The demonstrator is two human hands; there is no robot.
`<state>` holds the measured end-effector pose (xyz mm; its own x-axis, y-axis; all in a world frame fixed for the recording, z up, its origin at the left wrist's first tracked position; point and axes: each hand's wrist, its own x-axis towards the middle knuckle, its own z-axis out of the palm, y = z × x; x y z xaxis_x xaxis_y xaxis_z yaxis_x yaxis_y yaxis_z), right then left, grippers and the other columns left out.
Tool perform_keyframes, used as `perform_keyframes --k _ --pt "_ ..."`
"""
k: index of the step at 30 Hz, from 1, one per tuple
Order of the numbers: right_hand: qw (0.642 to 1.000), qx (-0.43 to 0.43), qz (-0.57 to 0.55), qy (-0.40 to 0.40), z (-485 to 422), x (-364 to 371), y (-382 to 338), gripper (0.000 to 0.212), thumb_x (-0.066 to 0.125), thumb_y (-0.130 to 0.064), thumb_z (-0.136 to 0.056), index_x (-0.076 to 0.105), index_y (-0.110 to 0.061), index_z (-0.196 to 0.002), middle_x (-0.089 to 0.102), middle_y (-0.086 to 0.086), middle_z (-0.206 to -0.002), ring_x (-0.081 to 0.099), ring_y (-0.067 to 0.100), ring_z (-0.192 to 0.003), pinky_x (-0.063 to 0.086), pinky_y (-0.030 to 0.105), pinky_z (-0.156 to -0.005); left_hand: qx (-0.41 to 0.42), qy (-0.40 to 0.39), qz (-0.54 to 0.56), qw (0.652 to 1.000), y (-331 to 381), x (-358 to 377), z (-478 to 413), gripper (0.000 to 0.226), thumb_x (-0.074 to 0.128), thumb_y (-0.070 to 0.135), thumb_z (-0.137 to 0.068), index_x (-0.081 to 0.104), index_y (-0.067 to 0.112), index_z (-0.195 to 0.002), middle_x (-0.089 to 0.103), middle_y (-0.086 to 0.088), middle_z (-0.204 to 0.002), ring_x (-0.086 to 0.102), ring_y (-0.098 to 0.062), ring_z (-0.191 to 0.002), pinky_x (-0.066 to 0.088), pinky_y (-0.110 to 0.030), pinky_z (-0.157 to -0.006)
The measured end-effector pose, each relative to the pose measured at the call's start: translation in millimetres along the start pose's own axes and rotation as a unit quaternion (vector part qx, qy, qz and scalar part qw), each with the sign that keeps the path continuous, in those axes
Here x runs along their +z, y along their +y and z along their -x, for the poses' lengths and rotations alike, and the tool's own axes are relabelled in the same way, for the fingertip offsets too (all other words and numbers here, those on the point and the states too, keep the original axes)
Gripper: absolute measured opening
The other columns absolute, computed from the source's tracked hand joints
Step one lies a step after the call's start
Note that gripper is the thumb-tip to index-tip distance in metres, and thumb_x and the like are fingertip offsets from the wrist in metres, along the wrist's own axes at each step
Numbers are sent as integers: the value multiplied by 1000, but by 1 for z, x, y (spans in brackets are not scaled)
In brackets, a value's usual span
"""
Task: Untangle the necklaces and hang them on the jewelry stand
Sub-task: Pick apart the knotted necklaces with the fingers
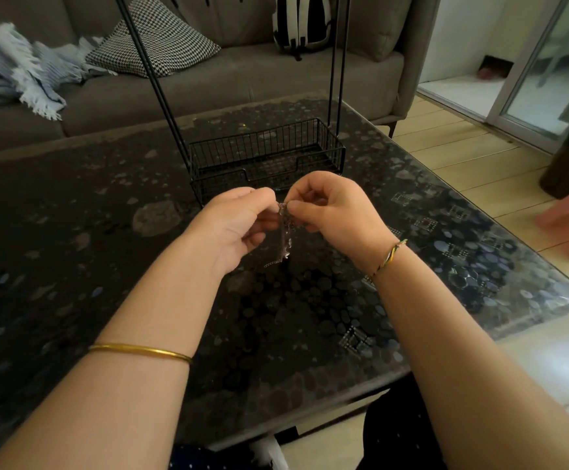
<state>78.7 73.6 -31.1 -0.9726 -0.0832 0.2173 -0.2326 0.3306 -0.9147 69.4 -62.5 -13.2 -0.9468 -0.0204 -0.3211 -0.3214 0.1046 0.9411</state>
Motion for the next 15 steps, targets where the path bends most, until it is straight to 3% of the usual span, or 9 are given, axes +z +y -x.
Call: perform_keyframes --k 5,11,15 --pt "1000 5 4 -3 -1 0 -1 16 63 -4 -84 61 -17 -76 58 -1 -71 54 14 -70 49 33 -69 -53 -3 61 997 2 0 3 16 55 9 -85 57 19 -73 62 3 -70 56 -8 -65 38 -21 -59" --pt "1000 28 1 -7 -1 1 -2 7 63 -7 -85 64 -13 -80 58 -6 -69 54 5 -64 47 21 -65 -36 -14 40 998 2 2 4 15 57 10 -85 59 20 -73 63 3 -69 57 -9 -67 39 -23 -63" --pt "999 -11 45 8 1 2 -3 4 70 -11 -81 67 -13 -79 59 -10 -69 51 0 -61 43 13 -60 -26 -14 32 999 1 1 3 15 58 10 -84 60 19 -73 63 2 -71 57 -11 -70 40 -23 -63"
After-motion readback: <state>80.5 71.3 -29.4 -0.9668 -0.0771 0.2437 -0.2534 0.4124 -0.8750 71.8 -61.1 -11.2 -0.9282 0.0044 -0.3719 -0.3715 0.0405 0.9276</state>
